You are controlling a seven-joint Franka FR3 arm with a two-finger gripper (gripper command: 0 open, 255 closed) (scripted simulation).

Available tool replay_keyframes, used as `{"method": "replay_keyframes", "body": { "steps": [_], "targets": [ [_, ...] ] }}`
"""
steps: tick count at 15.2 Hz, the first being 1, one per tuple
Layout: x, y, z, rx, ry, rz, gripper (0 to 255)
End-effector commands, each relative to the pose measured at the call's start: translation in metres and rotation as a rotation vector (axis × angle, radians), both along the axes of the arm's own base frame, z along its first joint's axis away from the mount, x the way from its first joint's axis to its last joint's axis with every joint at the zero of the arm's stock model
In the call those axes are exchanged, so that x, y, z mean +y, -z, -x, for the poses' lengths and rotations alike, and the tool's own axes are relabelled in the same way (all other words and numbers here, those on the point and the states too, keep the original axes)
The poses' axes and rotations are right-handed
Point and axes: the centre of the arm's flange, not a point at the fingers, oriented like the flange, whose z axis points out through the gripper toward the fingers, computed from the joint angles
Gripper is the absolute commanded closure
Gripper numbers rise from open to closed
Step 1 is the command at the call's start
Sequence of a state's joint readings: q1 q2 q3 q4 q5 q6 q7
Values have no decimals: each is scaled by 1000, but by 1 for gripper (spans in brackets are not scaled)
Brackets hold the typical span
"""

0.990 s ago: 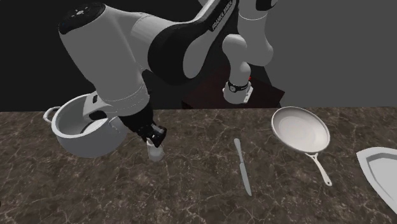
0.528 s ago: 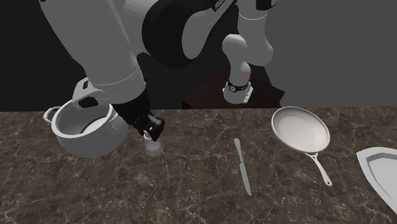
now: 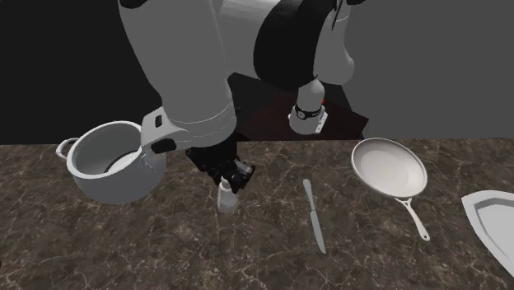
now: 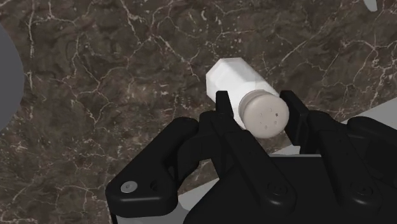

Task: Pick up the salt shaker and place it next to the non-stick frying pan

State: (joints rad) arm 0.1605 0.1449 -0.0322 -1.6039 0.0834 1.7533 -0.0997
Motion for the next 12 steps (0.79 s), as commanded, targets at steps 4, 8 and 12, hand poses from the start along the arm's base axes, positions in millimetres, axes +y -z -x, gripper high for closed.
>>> {"method": "replay_keyframes", "body": {
  "steps": [4,8,12],
  "targets": [
    [59,-3,21,-1,1,0,255],
    [109,-3,39,-1,1,0,255],
    [158,-3,57,-1,1,0,255]
  ]
}}
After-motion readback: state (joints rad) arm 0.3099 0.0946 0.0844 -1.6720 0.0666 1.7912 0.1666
